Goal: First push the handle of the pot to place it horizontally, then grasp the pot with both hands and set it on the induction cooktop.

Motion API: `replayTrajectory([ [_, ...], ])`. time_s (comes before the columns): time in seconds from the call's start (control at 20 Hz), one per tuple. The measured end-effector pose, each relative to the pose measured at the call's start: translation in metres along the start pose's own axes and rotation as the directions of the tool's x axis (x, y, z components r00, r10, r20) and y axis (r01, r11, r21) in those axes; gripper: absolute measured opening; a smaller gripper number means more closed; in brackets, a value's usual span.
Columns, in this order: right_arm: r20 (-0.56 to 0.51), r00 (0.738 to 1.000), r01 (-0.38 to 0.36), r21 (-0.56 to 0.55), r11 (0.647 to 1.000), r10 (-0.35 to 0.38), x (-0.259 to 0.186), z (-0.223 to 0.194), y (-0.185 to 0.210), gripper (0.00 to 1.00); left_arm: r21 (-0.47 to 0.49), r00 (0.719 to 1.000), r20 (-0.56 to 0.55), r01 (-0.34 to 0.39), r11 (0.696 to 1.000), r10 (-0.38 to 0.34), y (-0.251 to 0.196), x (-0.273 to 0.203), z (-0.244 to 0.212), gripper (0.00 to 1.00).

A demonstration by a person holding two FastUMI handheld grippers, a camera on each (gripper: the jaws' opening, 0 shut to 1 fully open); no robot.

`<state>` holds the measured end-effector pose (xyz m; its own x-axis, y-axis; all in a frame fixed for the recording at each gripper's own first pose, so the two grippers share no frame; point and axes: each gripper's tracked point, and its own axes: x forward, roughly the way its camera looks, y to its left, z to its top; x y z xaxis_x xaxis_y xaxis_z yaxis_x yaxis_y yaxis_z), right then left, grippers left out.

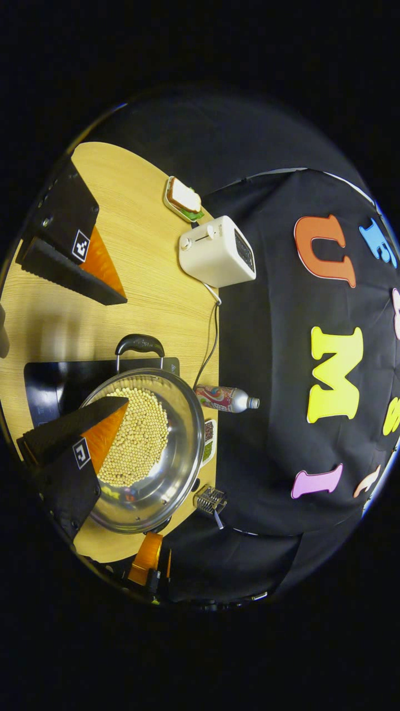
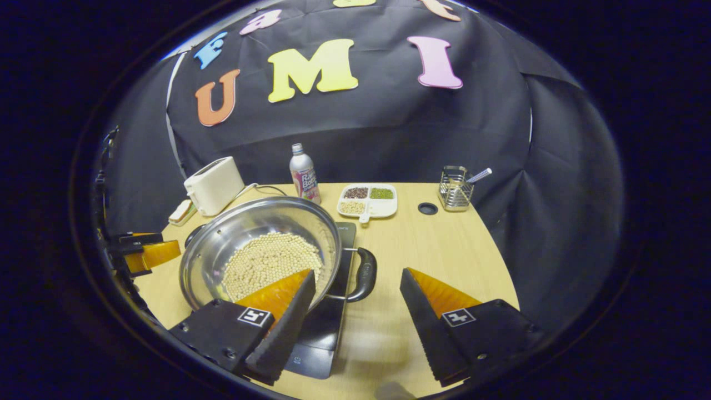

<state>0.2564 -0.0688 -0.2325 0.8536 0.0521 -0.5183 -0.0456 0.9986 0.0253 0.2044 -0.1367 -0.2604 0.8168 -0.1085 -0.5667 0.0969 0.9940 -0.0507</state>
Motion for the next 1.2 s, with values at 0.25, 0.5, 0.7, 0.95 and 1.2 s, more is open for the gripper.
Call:
replayTrajectory([
  [0.25, 0.079, 0.997, 0.017, -0.061, 0.998, -0.012, -0.049, 0.014, 0.027, 0.97, 0.017, 0.999, 0.032, 0.025, 1.000, -0.025, 0.001, -0.039, -0.002, 0.99],
  [0.5, 0.198, 0.980, 0.022, -0.102, 0.995, -0.001, -0.122, 0.042, 0.057, 0.97, 0.025, 0.988, 0.130, 0.075, 0.997, -0.077, -0.010, -0.096, 0.026, 0.98],
  [0.7, 0.318, 0.948, 0.046, -0.097, 0.994, -0.013, -0.192, 0.076, 0.071, 0.97, 0.024, 0.969, 0.235, 0.077, 0.997, -0.080, -0.008, -0.152, 0.062, 0.98],
  [0.95, 0.450, 0.893, 0.070, -0.083, 0.994, -0.026, -0.280, 0.109, 0.083, 0.96, 0.063, 0.926, 0.373, 0.040, 0.997, -0.061, 0.011, -0.229, 0.101, 1.00],
  [1.2, 0.548, 0.836, 0.094, -0.063, 0.994, -0.044, -0.347, 0.134, 0.081, 0.99, 0.050, 0.873, 0.486, 0.029, 0.998, -0.049, 0.020, -0.298, 0.130, 0.98],
])
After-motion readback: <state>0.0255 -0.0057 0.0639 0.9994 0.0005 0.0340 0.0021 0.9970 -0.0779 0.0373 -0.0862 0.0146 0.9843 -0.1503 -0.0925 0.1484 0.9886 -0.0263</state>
